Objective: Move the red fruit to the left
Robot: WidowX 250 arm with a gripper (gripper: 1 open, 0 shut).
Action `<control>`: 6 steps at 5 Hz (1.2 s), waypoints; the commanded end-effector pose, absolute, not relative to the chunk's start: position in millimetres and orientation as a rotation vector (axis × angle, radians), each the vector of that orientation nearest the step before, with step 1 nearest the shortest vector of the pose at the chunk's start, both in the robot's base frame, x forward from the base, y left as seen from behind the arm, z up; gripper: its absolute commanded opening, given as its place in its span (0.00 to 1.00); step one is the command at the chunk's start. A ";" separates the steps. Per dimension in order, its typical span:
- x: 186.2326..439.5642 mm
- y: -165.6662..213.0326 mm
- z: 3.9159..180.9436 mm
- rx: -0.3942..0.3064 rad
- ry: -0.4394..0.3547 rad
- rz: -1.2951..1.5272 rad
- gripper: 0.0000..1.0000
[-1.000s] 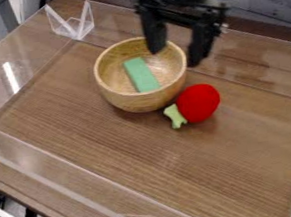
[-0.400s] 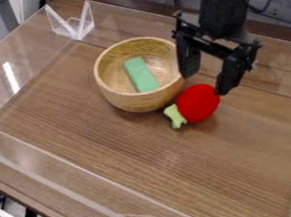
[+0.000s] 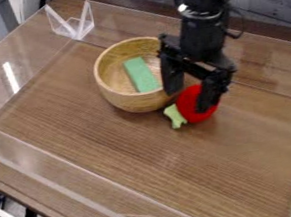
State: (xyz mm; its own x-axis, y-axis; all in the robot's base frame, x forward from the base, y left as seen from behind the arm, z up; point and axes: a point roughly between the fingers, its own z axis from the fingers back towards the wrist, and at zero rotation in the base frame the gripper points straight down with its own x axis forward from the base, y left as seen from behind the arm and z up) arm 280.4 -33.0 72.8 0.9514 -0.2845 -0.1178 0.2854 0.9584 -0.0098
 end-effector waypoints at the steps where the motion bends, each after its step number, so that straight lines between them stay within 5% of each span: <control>1: 289.1 -37.5 74.6 -0.004 0.028 -0.308 1.00; 2: 292.3 -40.5 62.1 -0.008 0.023 -0.305 1.00; 3: 301.2 -32.8 64.2 -0.013 0.014 -0.259 0.00; 4: 307.0 -25.2 73.1 -0.021 -0.002 -0.213 0.00; 5: 314.3 -23.0 69.6 -0.026 -0.002 -0.202 1.00; 6: 321.2 -21.8 65.0 -0.023 0.004 -0.194 1.00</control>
